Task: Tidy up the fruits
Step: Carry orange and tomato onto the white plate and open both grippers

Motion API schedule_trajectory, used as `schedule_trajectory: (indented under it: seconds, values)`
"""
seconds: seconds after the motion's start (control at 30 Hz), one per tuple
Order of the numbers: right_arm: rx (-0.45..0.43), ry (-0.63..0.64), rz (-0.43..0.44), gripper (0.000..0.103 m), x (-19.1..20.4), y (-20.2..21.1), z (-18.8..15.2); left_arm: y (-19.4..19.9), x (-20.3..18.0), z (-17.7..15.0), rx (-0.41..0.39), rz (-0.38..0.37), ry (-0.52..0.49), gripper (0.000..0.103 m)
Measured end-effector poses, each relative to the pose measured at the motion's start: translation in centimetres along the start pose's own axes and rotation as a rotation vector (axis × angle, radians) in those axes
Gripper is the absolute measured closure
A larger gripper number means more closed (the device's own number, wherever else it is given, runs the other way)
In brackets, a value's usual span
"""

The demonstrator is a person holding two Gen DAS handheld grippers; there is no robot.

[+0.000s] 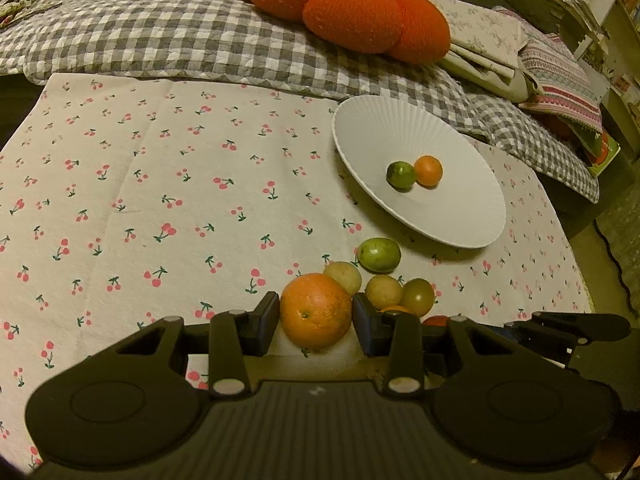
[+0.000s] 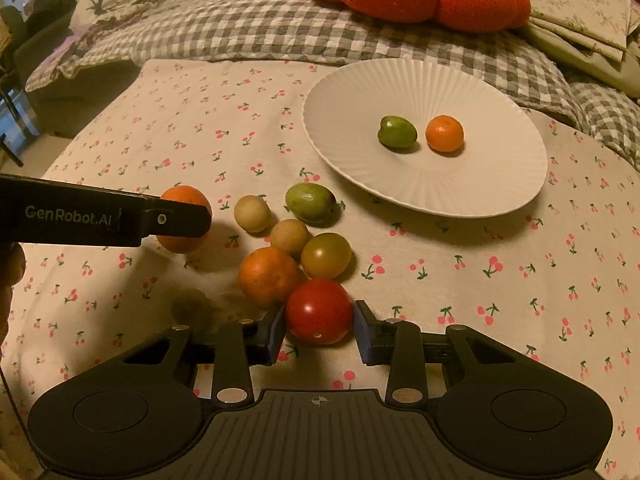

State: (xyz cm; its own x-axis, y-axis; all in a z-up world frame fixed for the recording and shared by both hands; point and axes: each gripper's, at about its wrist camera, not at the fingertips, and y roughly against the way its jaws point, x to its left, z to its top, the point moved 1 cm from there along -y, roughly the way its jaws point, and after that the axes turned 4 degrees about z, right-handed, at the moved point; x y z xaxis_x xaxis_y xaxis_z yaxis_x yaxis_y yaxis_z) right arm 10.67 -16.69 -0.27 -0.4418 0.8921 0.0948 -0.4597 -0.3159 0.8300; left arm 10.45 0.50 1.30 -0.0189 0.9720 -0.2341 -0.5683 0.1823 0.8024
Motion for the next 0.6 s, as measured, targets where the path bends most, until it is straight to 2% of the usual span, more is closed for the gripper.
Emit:
schedule_trajectory:
  seconds: [0.33, 0.6]
  values:
    - [-0.011, -0.017, 0.006, 0.069, -0.3, 0.9, 0.2, 0.8, 0.5, 0.8, -0.019, -0.005, 0.027, 0.065]
    - [-0.052, -0.054, 0.009, 0.069, -1.4, 2.6, 0.8, 1.3, 1.5, 1.9, -0.056, -0.003, 0.066, 0.065]
